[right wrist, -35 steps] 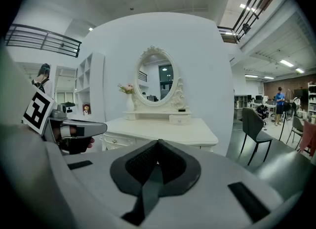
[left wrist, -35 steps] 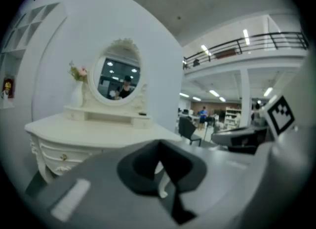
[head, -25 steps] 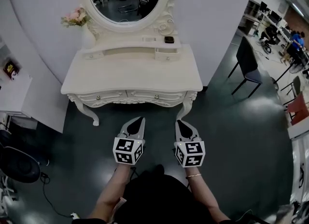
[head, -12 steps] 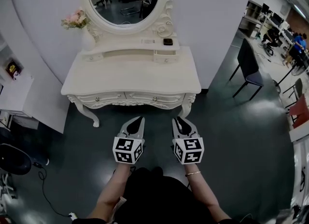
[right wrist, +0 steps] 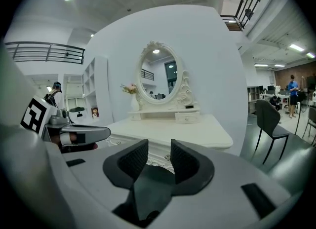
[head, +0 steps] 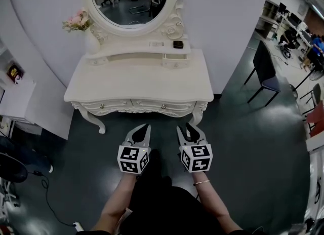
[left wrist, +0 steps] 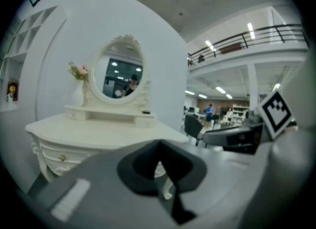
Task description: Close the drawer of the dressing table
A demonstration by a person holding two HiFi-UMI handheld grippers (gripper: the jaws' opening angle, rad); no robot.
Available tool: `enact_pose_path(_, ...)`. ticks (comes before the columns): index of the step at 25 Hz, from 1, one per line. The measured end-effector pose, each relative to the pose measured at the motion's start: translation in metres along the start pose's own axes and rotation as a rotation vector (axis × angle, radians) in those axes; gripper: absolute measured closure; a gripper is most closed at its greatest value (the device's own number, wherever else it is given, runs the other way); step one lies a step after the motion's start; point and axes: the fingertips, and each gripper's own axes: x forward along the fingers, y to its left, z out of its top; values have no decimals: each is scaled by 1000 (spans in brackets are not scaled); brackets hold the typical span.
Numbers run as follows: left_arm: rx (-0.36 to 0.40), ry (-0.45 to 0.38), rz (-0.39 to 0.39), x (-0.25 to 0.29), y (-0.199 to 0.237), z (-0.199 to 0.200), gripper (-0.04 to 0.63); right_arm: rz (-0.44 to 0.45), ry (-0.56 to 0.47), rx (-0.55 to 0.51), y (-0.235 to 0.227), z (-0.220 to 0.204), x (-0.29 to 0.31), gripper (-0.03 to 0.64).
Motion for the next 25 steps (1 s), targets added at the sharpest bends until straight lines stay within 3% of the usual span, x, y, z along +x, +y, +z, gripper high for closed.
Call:
enact_pose_path(9,-11,21,-36,62,26,7,592,-33,17,9,-28,14,56,488)
enact_pose_path(25,-20,30,-101,197,114,50,592,-125,41,8,-75,66,198,488)
